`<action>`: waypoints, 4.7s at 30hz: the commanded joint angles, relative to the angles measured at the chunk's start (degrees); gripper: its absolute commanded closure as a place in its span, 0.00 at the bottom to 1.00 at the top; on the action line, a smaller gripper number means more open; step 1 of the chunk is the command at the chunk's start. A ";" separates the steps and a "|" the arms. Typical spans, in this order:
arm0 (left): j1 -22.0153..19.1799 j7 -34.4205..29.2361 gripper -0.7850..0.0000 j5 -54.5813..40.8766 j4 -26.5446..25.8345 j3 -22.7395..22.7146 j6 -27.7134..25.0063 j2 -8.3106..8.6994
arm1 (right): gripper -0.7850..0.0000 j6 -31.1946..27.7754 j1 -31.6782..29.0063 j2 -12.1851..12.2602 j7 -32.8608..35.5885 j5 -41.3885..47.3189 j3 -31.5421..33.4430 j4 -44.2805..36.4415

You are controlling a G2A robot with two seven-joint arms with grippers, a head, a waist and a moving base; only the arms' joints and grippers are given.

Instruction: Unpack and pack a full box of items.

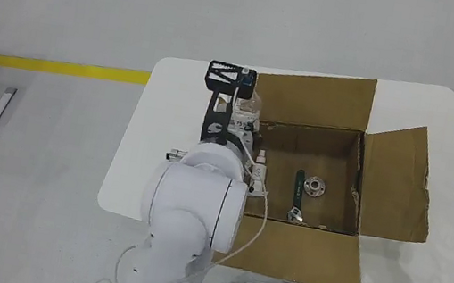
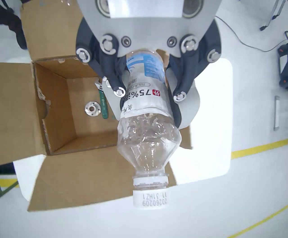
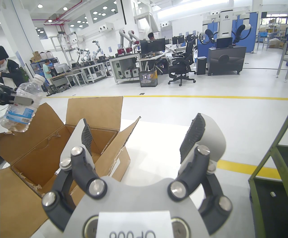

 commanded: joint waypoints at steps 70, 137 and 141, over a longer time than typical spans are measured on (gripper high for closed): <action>12.83 12.56 1.00 15.44 26.84 -22.76 -13.88 -3.27 | 0.00 0.00 0.00 0.00 0.00 0.00 0.00 0.00; 2.26 0.00 1.00 -27.36 -4.93 -12.08 -18.35 -0.85 | 0.00 0.00 0.00 0.00 0.00 0.00 0.00 0.00; 2.84 0.00 1.00 -26.50 -1.27 -8.89 -18.79 -0.31 | 0.00 0.00 0.00 0.00 0.00 0.00 0.00 0.00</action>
